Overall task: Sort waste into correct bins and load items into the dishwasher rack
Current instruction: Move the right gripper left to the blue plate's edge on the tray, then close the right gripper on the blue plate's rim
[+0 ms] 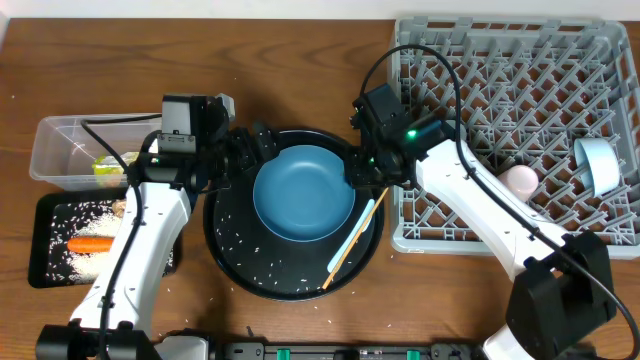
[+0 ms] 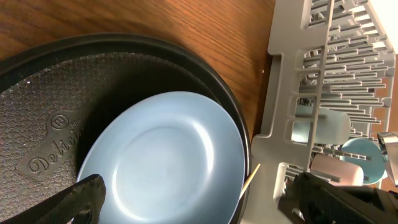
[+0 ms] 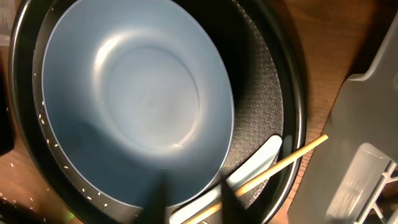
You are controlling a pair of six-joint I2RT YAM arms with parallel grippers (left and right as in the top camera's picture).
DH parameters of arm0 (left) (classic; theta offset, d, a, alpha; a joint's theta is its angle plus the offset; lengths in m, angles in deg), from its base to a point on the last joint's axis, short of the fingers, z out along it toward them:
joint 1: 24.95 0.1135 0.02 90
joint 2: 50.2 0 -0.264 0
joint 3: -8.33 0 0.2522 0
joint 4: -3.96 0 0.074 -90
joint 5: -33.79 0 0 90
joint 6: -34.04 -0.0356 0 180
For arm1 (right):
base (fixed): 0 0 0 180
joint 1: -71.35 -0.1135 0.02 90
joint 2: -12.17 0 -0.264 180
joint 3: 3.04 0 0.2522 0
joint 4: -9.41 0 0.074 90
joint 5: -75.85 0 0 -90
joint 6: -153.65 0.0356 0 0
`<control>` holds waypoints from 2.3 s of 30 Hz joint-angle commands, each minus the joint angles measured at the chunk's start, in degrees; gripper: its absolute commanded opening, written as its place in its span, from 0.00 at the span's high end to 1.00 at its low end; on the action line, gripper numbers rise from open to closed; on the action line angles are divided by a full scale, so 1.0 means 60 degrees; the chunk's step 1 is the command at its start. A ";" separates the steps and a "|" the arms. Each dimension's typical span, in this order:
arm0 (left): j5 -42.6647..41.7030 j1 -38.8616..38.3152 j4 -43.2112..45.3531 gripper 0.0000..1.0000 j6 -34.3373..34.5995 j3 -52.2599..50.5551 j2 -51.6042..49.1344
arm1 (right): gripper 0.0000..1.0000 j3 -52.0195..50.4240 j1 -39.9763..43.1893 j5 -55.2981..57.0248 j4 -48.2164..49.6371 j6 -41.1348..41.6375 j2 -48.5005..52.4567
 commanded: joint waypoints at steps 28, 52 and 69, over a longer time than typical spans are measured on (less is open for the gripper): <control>0.0113 0.0058 0.0007 0.02 -0.0124 0.0000 0.0000 | 0.99 0.0036 -0.0080 0.1468 -0.0794 0.1902 -0.0127; 0.0113 0.0058 0.0007 0.02 -0.0124 0.0000 0.0000 | 0.66 0.0033 -0.0222 0.1461 0.0291 -0.1078 -0.0106; 0.0117 0.0058 0.0007 0.02 -0.0124 0.0000 0.0000 | 0.99 0.0007 -0.0331 0.1494 0.1333 -0.2426 -0.0018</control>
